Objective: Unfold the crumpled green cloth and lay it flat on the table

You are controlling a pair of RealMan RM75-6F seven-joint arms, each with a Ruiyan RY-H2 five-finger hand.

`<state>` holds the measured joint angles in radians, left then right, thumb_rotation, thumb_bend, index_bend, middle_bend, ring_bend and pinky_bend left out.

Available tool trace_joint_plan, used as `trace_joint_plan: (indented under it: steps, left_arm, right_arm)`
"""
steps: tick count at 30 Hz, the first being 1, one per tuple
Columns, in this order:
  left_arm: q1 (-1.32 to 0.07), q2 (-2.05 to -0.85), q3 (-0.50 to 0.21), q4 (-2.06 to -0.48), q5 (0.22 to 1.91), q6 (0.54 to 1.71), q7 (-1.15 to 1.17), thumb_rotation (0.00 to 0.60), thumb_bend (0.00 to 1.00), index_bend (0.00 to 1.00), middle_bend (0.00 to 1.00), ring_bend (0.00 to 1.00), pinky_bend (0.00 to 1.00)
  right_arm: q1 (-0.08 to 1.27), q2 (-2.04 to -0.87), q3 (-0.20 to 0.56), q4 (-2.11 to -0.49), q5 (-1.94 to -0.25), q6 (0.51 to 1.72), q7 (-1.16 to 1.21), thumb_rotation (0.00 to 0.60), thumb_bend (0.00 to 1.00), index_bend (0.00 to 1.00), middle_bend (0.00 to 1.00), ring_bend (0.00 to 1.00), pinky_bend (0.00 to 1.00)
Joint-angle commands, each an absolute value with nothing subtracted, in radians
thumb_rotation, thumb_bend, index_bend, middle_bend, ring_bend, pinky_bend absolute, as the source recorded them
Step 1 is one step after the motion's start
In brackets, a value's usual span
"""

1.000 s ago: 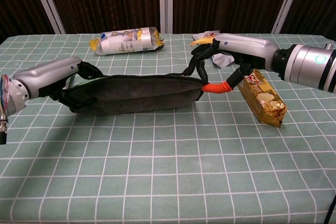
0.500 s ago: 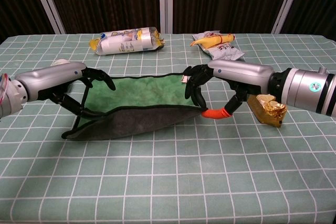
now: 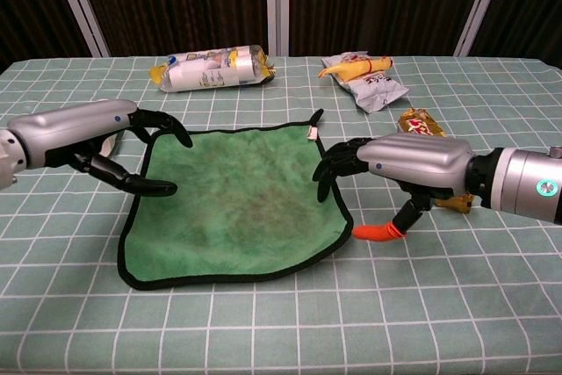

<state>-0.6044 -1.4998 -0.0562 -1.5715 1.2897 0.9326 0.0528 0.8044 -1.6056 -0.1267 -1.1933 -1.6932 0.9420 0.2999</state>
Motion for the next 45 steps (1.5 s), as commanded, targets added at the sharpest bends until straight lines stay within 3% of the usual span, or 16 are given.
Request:
trace_joint_plan:
  steps: [1,8,12,15,32,45]
  left_arm:
    - [-0.601,-1.496,-0.058,-1.572,1.291,0.940,0.049,0.289,0.05,0.22,0.17,0.10,0.18]
    - [-0.573,-1.471,-0.071,-1.568,1.275,0.978,0.017,0.296,0.05,0.22,0.17,0.10,0.18]
    - [-0.549,-1.458,-0.081,-1.559,1.256,1.012,0.002,0.351,0.05,0.22,0.17,0.10,0.18]
    - [-0.532,-1.451,-0.086,-1.551,1.247,1.040,0.008,0.381,0.05,0.22,0.17,0.10,0.18]
    - [-0.478,-1.416,-0.086,-1.582,1.229,1.086,0.014,0.397,0.05,0.22,0.17,0.10,0.18]
    - [-0.469,-1.413,-0.091,-1.582,1.229,1.079,0.004,0.402,0.05,0.22,0.17,0.10,0.18]
  right_arm:
    - [0.786,-1.566,-0.138,-1.247,-1.678,0.928,0.232,0.319,0.00,0.01,0.01,0.00,0.00]
    - [0.748,-1.481,-0.099,-1.334,-1.638,0.994,0.217,0.277,0.00,0.00,0.00,0.00,0.00]
    - [0.720,-1.463,-0.064,-1.355,-1.588,1.022,0.189,0.411,0.00,0.00,0.00,0.00,0.00]
    - [0.712,-1.489,-0.050,-1.340,-1.562,1.010,0.133,0.469,0.00,0.00,0.00,0.00,0.00]
    - [0.779,-1.751,0.058,-1.136,-1.474,0.893,0.072,0.475,0.00,0.00,0.00,0.00,0.00]
    - [0.748,-1.801,-0.025,-1.074,-1.518,0.882,0.037,0.479,0.00,0.00,0.00,0.00,0.00]
